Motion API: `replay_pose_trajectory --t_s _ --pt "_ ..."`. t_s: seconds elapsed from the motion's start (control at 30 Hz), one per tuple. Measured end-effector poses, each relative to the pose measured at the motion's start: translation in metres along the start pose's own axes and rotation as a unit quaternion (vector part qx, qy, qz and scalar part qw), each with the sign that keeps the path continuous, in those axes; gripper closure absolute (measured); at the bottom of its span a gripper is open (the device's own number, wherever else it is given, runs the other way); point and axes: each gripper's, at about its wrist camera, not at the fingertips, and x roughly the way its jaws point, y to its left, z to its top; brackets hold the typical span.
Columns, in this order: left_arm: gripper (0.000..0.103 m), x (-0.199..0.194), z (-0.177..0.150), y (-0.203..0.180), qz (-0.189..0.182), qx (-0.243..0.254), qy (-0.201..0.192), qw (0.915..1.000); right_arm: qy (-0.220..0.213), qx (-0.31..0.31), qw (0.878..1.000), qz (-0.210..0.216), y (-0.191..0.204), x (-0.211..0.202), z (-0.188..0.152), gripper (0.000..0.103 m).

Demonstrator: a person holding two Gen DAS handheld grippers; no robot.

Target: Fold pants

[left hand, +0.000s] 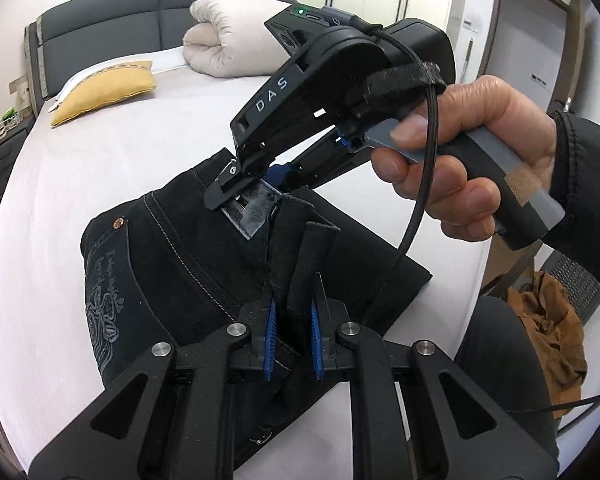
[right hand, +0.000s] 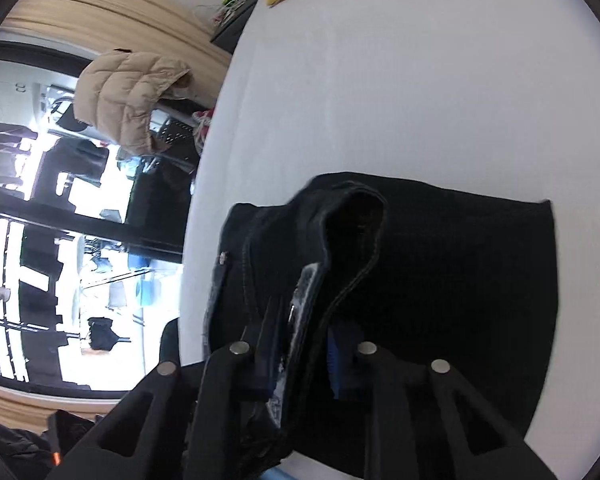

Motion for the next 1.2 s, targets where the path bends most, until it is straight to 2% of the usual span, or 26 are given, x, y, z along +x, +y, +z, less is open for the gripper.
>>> replay_pose_trajectory --t_s 0.13,0.3,0.57,0.7,0.87,1.03,1.2 --pt "0.091 0.005 0.005 -0.009 -0.008 0.013 0.004 0.9999 -0.028 -0.012 0.999 -0.015 -0.005 -0.013 -0.01 0.085" --pt "0.091 0.017 0.02 -0.03 -0.021 0.035 0.005 0.9992 -0.058 0.001 0.998 -0.021 -0.03 -0.033 -0.016 0.086" --pt "0.091 0.042 0.034 -0.061 -0.035 0.066 0.022 0.9969 -0.089 0.03 0.995 -0.014 -0.076 -0.053 -0.026 0.086" --pt "0.091 0.06 0.031 -0.075 -0.041 0.078 0.038 0.9954 -0.102 0.058 0.993 0.001 -0.104 -0.052 -0.035 0.087" --pt "0.091 0.072 0.03 -0.077 -0.039 0.076 0.049 0.9951 -0.112 0.063 0.991 0.025 -0.116 -0.045 -0.037 0.087" --pt "0.091 0.09 0.027 -0.078 -0.047 0.071 0.071 0.9938 -0.114 0.06 0.992 0.018 -0.128 -0.041 -0.035 0.087" --pt "0.089 0.099 0.024 -0.071 -0.058 0.064 0.09 0.9922 -0.13 0.072 0.988 0.034 -0.143 -0.038 -0.05 0.084"
